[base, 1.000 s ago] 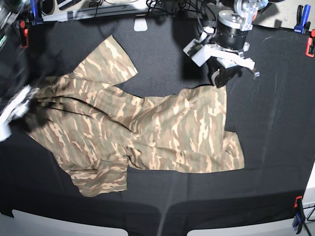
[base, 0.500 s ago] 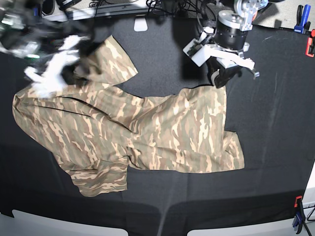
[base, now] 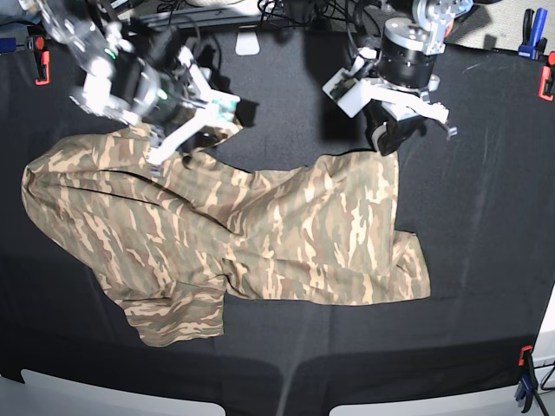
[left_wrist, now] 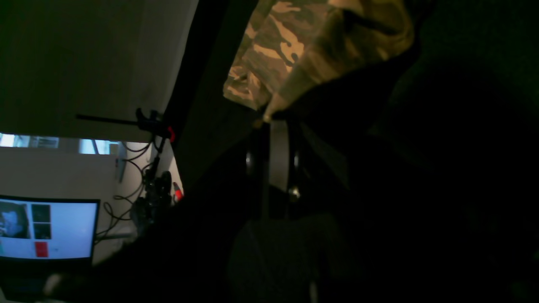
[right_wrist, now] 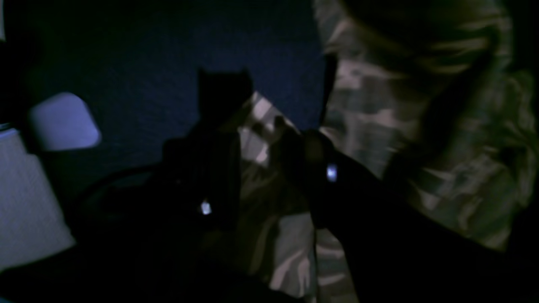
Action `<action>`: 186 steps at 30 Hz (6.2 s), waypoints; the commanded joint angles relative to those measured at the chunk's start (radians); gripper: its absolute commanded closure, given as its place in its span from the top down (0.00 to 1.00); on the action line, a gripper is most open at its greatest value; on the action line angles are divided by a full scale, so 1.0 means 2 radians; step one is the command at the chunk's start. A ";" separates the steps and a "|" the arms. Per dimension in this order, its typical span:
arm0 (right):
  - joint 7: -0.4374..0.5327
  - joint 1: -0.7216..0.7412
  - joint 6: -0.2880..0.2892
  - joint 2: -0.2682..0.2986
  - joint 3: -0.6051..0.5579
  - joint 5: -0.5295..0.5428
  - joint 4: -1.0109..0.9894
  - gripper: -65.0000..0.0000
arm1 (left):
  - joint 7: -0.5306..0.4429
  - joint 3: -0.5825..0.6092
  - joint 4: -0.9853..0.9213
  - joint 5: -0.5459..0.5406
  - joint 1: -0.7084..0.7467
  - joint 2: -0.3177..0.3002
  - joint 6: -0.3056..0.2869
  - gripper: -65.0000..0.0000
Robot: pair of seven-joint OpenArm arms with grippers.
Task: Layout the t-shirt on the table in an organized manner, then fold the t-shirt properly
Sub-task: 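Grasp the shirt collar edge with both grippers, then lift the collar edge with both grippers and pull it taut, then lower the collar edge onto the table and open both grippers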
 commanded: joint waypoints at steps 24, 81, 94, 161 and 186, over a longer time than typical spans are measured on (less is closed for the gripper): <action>0.007 0.139 -0.019 0.010 -0.113 -0.009 -0.106 0.35 | -0.006 -0.002 0.009 0.012 -0.001 -0.001 0.005 0.00; -0.159 -0.029 -0.171 0.111 -0.112 -0.150 0.042 0.00 | 0.067 -0.002 0.009 0.012 0.037 -0.003 0.005 0.00; -0.173 -0.220 -0.208 0.139 -0.112 -0.287 0.154 0.00 | 0.076 -0.002 0.009 0.038 0.095 -0.003 0.005 0.00; -0.014 -0.540 -0.268 -0.100 0.313 -0.110 0.145 0.00 | 0.182 -0.002 0.009 0.070 0.261 -0.110 0.018 0.00; -0.002 -0.286 -0.297 -0.100 0.313 -0.061 0.140 0.00 | 0.031 -0.003 0.009 0.084 0.141 -0.109 0.051 0.00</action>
